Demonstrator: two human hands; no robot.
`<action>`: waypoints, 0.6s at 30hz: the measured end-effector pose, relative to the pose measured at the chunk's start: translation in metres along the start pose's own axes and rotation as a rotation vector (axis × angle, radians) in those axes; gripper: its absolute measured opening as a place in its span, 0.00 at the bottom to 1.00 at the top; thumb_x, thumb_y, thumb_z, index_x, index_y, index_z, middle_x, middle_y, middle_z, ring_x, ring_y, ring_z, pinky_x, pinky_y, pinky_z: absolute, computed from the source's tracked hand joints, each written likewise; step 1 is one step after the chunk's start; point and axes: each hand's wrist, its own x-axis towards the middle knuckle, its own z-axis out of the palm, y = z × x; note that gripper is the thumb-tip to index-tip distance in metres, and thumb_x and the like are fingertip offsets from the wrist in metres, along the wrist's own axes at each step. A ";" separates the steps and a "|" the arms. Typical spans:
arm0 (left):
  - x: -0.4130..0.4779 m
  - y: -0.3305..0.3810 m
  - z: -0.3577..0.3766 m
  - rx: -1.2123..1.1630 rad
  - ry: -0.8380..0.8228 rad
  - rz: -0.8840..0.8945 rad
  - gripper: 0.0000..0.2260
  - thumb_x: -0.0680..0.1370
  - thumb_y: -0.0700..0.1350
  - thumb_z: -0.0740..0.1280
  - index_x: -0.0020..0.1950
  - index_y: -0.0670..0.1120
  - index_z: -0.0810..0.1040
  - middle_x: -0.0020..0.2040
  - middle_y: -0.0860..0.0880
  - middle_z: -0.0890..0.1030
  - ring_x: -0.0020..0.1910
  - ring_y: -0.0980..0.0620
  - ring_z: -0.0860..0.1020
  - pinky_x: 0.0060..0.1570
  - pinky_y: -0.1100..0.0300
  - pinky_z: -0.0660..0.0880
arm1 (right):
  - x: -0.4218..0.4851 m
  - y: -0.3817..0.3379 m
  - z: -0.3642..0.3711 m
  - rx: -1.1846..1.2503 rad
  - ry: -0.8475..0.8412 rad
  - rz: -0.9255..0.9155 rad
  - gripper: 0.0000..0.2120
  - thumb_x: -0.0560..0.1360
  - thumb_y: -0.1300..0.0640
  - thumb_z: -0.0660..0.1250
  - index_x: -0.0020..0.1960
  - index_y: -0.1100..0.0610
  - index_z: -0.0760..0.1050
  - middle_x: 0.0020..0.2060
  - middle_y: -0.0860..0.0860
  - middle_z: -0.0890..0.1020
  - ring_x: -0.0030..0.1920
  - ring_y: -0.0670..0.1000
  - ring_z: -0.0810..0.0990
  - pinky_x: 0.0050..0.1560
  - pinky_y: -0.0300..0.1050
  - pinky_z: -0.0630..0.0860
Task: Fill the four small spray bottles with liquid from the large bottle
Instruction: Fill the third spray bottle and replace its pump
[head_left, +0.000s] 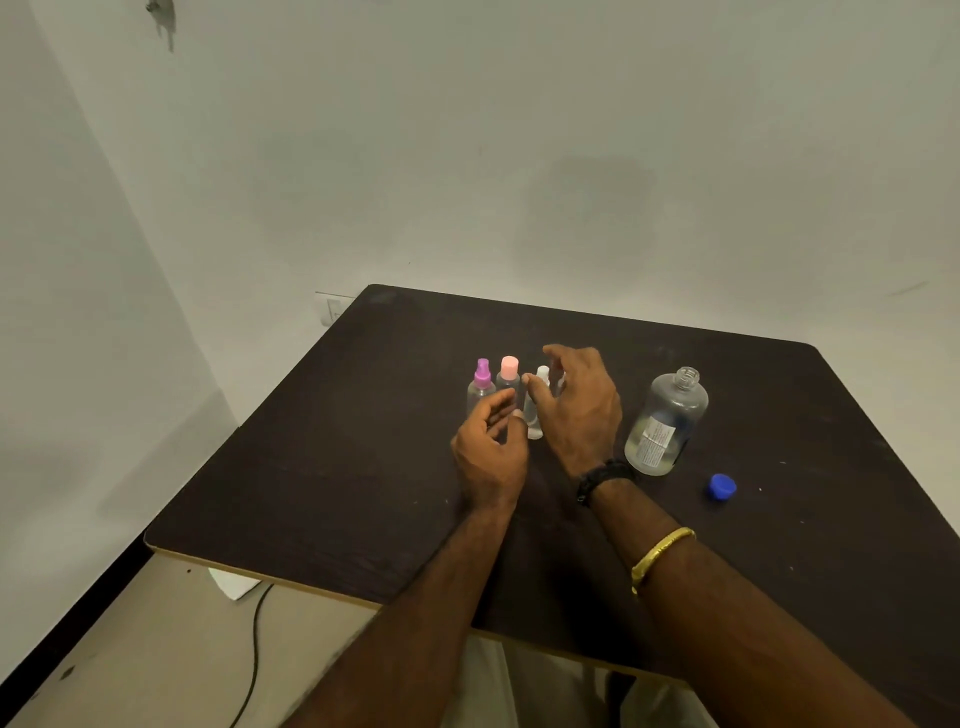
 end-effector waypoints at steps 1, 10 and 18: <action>0.002 0.001 -0.001 0.002 0.019 0.008 0.13 0.79 0.36 0.71 0.63 0.43 0.82 0.53 0.54 0.84 0.50 0.69 0.81 0.53 0.70 0.79 | 0.002 -0.004 0.000 0.007 0.010 -0.013 0.19 0.76 0.50 0.74 0.64 0.55 0.79 0.58 0.53 0.81 0.52 0.49 0.80 0.49 0.37 0.72; 0.017 0.000 -0.017 0.013 0.093 0.034 0.11 0.78 0.37 0.71 0.60 0.44 0.82 0.51 0.54 0.84 0.50 0.61 0.83 0.51 0.63 0.82 | 0.017 -0.027 0.022 -0.084 -0.145 -0.026 0.17 0.81 0.49 0.65 0.68 0.52 0.78 0.60 0.53 0.84 0.60 0.54 0.82 0.69 0.62 0.72; 0.021 -0.009 -0.022 0.019 0.098 0.008 0.11 0.78 0.37 0.71 0.60 0.45 0.82 0.50 0.56 0.83 0.50 0.61 0.83 0.52 0.63 0.82 | 0.026 -0.033 0.029 -0.357 -0.323 -0.052 0.14 0.82 0.50 0.63 0.65 0.52 0.78 0.52 0.53 0.85 0.53 0.55 0.83 0.67 0.63 0.73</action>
